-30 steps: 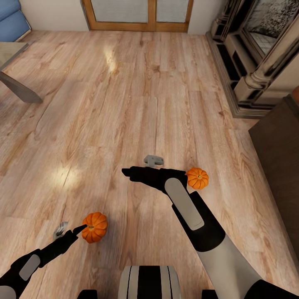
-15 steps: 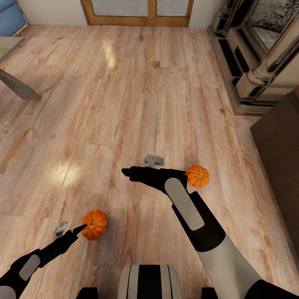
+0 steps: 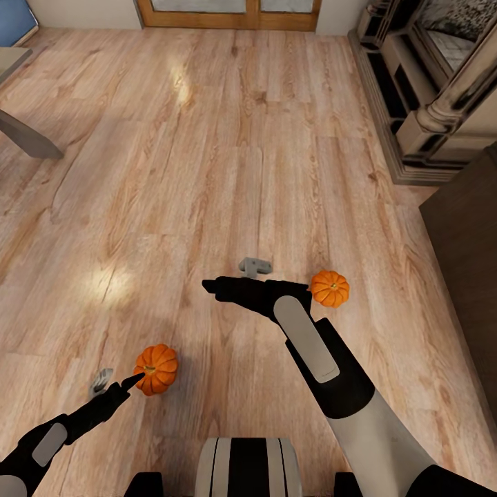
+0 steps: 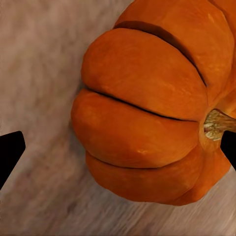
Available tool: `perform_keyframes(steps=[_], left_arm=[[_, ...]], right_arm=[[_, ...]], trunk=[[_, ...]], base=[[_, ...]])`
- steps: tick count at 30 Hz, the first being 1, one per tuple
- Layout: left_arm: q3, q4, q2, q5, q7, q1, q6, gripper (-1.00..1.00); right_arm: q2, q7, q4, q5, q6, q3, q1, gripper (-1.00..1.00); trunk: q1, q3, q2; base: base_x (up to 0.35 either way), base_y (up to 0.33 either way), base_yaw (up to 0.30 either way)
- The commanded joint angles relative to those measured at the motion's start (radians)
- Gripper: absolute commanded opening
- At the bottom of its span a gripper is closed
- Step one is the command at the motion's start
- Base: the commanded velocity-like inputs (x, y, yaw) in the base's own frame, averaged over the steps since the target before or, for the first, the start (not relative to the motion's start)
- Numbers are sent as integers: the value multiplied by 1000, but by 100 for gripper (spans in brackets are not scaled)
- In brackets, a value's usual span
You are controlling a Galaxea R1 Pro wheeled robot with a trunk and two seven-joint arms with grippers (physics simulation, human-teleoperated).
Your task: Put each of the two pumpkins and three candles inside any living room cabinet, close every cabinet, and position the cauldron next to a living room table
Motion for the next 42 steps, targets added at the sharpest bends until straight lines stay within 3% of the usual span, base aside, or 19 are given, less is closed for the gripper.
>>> perform_keyframes(steps=[1,42], left_arm=[[2,1,0,6,-2,-1,8,100],[1,-1,1,5,-2,0,5,100]], right_arm=[[0,-10,-1,-9,1,0,-1,100],[0,-10,-1,-9,1,0,-1,100]], trunk=[[0,-1,0],[0,-1,0]], base=[[0,0,0],[21,-19,0]])
